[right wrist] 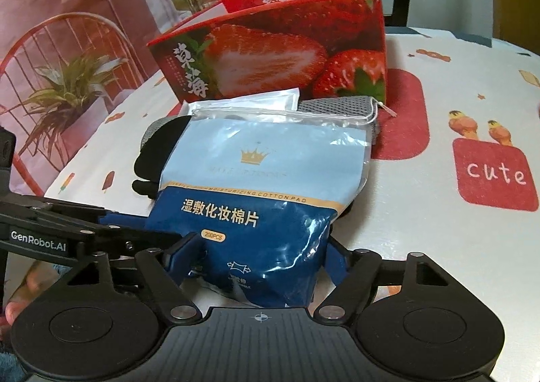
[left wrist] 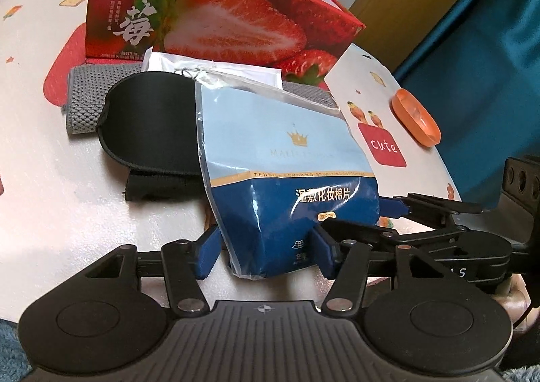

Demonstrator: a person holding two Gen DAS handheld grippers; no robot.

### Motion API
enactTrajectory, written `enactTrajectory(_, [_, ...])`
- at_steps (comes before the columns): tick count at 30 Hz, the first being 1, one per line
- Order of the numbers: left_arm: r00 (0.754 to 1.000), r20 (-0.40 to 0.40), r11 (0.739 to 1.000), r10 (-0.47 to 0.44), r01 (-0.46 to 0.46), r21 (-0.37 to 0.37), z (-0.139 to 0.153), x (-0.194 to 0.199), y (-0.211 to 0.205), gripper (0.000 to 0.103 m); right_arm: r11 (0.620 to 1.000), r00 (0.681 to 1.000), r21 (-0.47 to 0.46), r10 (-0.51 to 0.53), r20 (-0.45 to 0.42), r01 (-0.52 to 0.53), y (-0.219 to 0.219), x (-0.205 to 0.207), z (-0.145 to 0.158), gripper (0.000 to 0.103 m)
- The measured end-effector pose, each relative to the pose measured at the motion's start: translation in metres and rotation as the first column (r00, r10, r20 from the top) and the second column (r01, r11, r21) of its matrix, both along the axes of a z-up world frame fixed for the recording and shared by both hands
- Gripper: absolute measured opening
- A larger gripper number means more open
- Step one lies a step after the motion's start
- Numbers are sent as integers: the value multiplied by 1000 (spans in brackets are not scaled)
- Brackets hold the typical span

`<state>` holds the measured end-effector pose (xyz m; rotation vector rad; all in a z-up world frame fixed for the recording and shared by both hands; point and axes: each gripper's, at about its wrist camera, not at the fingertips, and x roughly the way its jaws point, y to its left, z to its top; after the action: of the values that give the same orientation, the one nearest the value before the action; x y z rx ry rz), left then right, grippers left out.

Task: Organize soft objects
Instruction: 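Close both tools on the blue cotton-pad bag, then lift the blue cotton-pad bag with both tools and carry it over the red box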

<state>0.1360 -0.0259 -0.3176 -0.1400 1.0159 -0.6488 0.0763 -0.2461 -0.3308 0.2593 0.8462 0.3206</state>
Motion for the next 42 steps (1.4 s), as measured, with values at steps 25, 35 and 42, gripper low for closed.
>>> enactTrajectory(25, [985, 167, 996, 38, -23, -88, 51, -14, 16, 52, 998, 982, -30, 57, 181, -53, 8, -7, 59, 58])
enactTrajectory(35, [956, 284, 990, 77, -41, -132, 94, -7, 20, 51, 996, 950, -60, 86, 299, -71, 13, 9, 106, 58])
enactTrajectory(42, [935, 327, 980, 138, -82, -180, 124, 3, 28, 51, 994, 924, -64, 107, 368, -90, 15, 28, 138, 58])
